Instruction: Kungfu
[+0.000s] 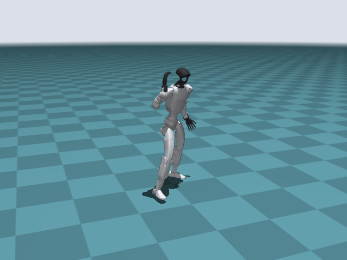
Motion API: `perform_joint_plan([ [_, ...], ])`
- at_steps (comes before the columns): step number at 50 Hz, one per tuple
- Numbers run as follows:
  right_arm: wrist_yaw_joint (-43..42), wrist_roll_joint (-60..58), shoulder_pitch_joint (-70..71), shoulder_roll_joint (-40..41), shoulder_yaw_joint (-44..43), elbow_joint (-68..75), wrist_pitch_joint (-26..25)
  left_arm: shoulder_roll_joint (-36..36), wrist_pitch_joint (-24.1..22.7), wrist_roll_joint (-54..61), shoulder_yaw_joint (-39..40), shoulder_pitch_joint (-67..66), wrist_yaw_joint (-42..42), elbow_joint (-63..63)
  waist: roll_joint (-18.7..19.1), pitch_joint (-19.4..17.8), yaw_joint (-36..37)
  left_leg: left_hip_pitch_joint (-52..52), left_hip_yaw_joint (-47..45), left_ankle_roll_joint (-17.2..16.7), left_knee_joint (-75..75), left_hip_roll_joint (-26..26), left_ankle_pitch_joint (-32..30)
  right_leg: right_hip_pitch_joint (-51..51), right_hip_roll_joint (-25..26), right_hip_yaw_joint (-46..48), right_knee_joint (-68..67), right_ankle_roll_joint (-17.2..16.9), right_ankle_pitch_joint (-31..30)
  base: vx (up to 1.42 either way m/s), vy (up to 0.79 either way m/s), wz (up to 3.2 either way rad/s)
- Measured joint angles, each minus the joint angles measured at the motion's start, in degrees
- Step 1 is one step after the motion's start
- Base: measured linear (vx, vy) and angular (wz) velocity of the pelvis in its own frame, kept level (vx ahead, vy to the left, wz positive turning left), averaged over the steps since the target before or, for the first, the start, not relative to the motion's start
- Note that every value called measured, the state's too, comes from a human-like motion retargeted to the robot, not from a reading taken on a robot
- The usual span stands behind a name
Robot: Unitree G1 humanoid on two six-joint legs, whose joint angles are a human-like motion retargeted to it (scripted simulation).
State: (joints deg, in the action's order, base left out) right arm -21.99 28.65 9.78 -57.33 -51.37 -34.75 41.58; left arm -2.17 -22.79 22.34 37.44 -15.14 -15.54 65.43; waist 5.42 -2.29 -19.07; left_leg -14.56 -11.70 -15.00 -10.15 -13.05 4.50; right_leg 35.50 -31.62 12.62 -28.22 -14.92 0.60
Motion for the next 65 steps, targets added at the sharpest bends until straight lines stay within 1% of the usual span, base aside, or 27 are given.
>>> perform_joint_plan([
  [5,1.15,1.50,2.51,-0.71,1.42,1.48,0.05,2.94,0.96,7.17,0.85,0.08,-2.51,0.03,1.38,-1.24,-0.79,-2.56,-2.86,0.00,-4.29,-2.13,1.63,1.69,-4.22,11.66,0.85,0.02,-7.01,-0.02,0.11,-0.52],
  [9,2.34,3.17,4.15,-1.21,2.95,2.30,0.23,3.97,1.54,7.40,0.87,-0.87,-3.65,-0.11,3.42,-0.69,-2.53,-5.50,-3.63,0.00,-6.64,-3.20,3.09,4.31,-9.42,27.22,-2.28,7.42,-9.87,0.00,0.00,-0.43],
  [13,2.93,2.45,4.21,-1.48,3.33,3.21,0.43,3.49,1.84,4.03,0.58,-2.66,-3.23,0.38,5.03,1.01,-5.14,-5.51,-4.89,0.00,-5.14,-3.96,1.79,8.17,-10.98,29.94,-8.02,12.99,-3.23,0.02,-0.28,-0.16],
  [15,2.37,0.81,3.82,-1.47,3.64,4.43,0.22,2.48,1.83,1.28,0.66,-4.12,-2.32,0.79,6.22,1.81,-5.76,-4.31,-4.99,0.00,-4.81,-5.98,0.04,10.41,-8.43,26.38,-11.59,13.61,1.52,0.07,-0.66,-0.38],
  [17,1.69,0.12,3.84,-1.71,4.36,5.39,0.21,1.55,0.89,-1.62,0.12,-5.55,-0.81,1.00,6.78,2.80,-6.84,-2.44,-4.63,0.00,-3.39,-7.15,-5.77,13.13,-6.79,23.52,-15.61,14.72,5.82,0.10,-0.80,-0.56],
  [20,1.12,-1.24,4.91,-1.50,7.91,6.98,0.82,-0.81,-0.62,-8.32,-1.43,-8.14,2.82,1.74,5.41,4.65,-7.27,3.46,-8.16,0.00,-1.05,-9.09,-20.78,16.30,-2.57,19.03,-20.48,16.71,12.98,0.06,-1.02,-1.23],
  [22,0.13,-4.66,6.29,-1.50,11.90,9.38,2.01,-3.12,-1.23,-14.52,-2.64,-9.31,5.94,2.89,3.34,5.84,-6.20,9.08,-10.62,0.00,-0.89,-12.76,-32.53,15.28,3.62,17.62,-22.34,18.08,18.83,0.17,-1.38,-2.40],
  [23,-0.73,-7.00,6.96,-1.72,14.25,10.96,2.35,-4.30,-1.36,-17.85,-3.20,-9.84,7.63,3.42,3.01,5.11,-4.04,11.47,-9.31,0.00,-6.42,-18.12,-34.01,12.34,9.54,18.70,-23.31,19.47,22.30,0.27,-1.49,-3.41],
  [24,-1.32,-8.83,7.74,-2.39,16.24,12.41,2.58,-5.20,-1.47,-20.74,-4.05,-9.46,9.19,3.74,2.25,4.80,-1.76,12.53,-6.85,0.81,-11.14,-19.50,-34.50,10.23,13.79,18.46,-22.51,20.38,23.64,0.27,-1.42,-3.64],
  [25,-1.78,-10.40,8.55,-3.29,18.06,13.80,2.75,-5.96,-1.56,-23.41,-5.05,-8.62,10.68,3.95,1.27,4.71,0.57,12.92,-3.81,2.03,-15.46,-18.88,-34.50,8.53,17.21,17.56,-20.81,21.05,23.91,0.22,-0.98,-3.04],
  [27,-0.12,-10.76,10.85,-4.51,21.97,16.09,2.97,-6.15,-1.94,-26.31,-7.38,-5.81,12.86,3.45,-4.62,6.55,3.33,11.30,4.19,0.00,-17.65,-4.21,-33.03,7.48,17.56,10.04,-16.26,20.20,22.18,0.24,-0.50,-2.68],
  [28,1.42,-9.99,12.48,-4.33,24.32,17.35,3.02,-6.32,-2.01,-27.01,-8.28,-4.23,13.51,3.02,-6.96,6.26,5.08,9.46,4.17,0.00,-23.49,0.66,-28.68,5.96,18.50,6.48,-14.78,19.56,21.72,0.30,-0.43,-2.78],
  [30,4.41,-7.77,16.09,-3.69,29.23,20.03,3.14,-6.29,-2.31,-27.68,-9.75,-1.33,14.31,1.79,-9.86,5.88,7.02,4.29,2.30,0.00,-34.40,4.42,-21.34,1.72,21.26,2.49,-11.21,19.18,21.12,0.35,-0.57,-2.43],
  [33,6.83,-7.37,21.93,-2.62,36.94,24.15,3.48,-6.62,-3.71,-29.04,-11.33,2.40,15.02,-0.18,-9.18,5.73,4.69,-5.51,4.36,0.00,-45.25,0.89,-10.97,-7.51,28.33,3.83,-2.98,20.51,19.79,0.43,-0.82,-1.48],
  [35,7.17,-9.11,25.78,-2.46,41.09,26.73,3.65,-7.59,-3.94,-30.63,-12.90,5.34,15.82,-1.59,-7.91,4.84,4.68,-11.56,5.97,2.16,-48.88,-0.84,-5.05,-14.01,34.28,3.28,3.59,21.11,17.72,0.49,-0.81,-1.80],
  [37,7.32,-11.43,29.26,-2.57,44.60,28.91,4.09,-9.27,-5.00,-32.53,-15.27,8.30,15.67,-3.89,-8.67,4.53,5.43,-16.44,6.74,4.76,-46.63,2.45,-1.68,-19.14,36.78,0.37,7.82,20.68,16.33,0.51,-0.58,-2.06],
  [40,7.15,-16.07,35.42,-3.18,50.68,32.99,4.88,-12.53,-6.01,-36.82,-18.56,13.94,16.36,-8.66,-11.11,4.17,9.73,-21.67,5.77,7.87,-37.42,5.82,0.22,-26.74,39.72,-6.26,12.18,20.61,14.94,0.50,-0.41,-2.77],
  [43,8.58,-21.31,42.15,-4.10,56.65,37.02,6.26,-16.86,-7.09,-44.89,-21.04,22.74,18.99,-14.92,-12.64,3.52,14.87,-24.46,7.56,11.73,-22.87,7.39,-1.14,-33.54,41.88,-13.50,13.46,21.08,15.15,0.65,-0.34,-2.91],
  [45,9.17,-27.07,47.54,-4.45,60.78,40.07,7.69,-20.66,-5.58,-51.82,-22.91,31.04,21.88,-18.54,-12.72,2.87,17.12,-24.58,10.13,15.06,-11.73,7.58,-1.60,-38.25,43.89,-18.29,13.69,22.17,16.27,0.84,-0.27,-2.38],
  [48,7.84,-40.77,54.93,-4.73,65.68,42.41,8.56,-27.17,0.02,-58.22,-28.11,46.81,25.88,-20.83,-12.82,2.57,18.93,-22.63,16.06,16.14,-0.04,7.26,-0.83,-45.07,46.05,-24.45,12.53,23.89,18.88,0.81,-0.18,-2.03],
  [52,0.12,-62.01,63.84,-3.15,71.41,42.65,4.20,-31.26,13.25,-58.70,-36.42,66.30,29.77,-20.58,-11.79,4.78,18.73,-17.36,11.56,15.35,-1.56,2.98,3.80,-51.40,46.40,-30.83,7.42,21.41,20.48,0.94,0.02,-2.22],
  [53,-0.93,-65.30,65.90,-2.96,73.14,42.19,3.39,-31.76,16.28,-58.62,-37.79,69.73,28.82,-20.05,-11.19,6.07,18.53,-15.20,5.99,14.95,-2.29,1.11,-0.01,-52.62,45.89,-32.83,5.32,20.04,21.21,1.21,0.26,-2.12],
  [55,-1.91,-72.28,69.94,-2.41,75.38,40.34,2.42,-34.11,22.07,-60.31,-40.66,76.87,24.49,-18.83,-7.37,10.59,12.59,-18.27,14.45,10.22,-7.42,1.06,-14.69,-52.23,46.13,-31.36,4.62,16.40,19.23,1.32,0.34,-1.37],
  [57,-3.17,-77.99,71.70,-1.23,78.28,38.01,-0.70,-36.05,28.99,-64.43,-42.91,79.82,18.54,-19.96,-6.92,13.64,9.56,-21.98,17.98,9.33,-17.19,4.07,-10.04,-50.67,42.66,-32.20,0.02,10.36,17.06,0.84,0.19,-1.74],
  [59,-4.16,-81.59,73.12,-1.00,80.15,35.91,-2.51,-36.06,34.24,-70.15,-45.21,82.89,11.65,-22.63,-5.32,13.36,7.92,-19.67,12.48,9.33,-19.12,0.43,-5.67,-49.93,39.64,-29.27,-1.04,5.70,13.48,0.48,0.11,-1.75],
  [61,-3.06,-83.97,71.97,-1.72,81.75,33.69,-3.20,-34.65,34.93,-75.62,-48.99,84.05,5.55,-26.45,-2.97,14.14,6.92,-18.93,7.04,8.65,-21.57,-6.39,-2.60,-49.27,37.36,-21.96,2.05,2.75,8.88,0.41,-0.07,-1.75],
  [65,1.62,-84.69,69.65,-0.11,87.48,30.57,-4.48,-36.41,30.67,-83.88,-56.23,81.36,-3.61,-35.67,-1.71,15.12,6.98,-12.73,-2.30,6.61,-20.11,-13.18,-1.41,-44.83,29.31,-6.25,4.38,-0.08,1.29,0.10,-0.23,-2.80],
])
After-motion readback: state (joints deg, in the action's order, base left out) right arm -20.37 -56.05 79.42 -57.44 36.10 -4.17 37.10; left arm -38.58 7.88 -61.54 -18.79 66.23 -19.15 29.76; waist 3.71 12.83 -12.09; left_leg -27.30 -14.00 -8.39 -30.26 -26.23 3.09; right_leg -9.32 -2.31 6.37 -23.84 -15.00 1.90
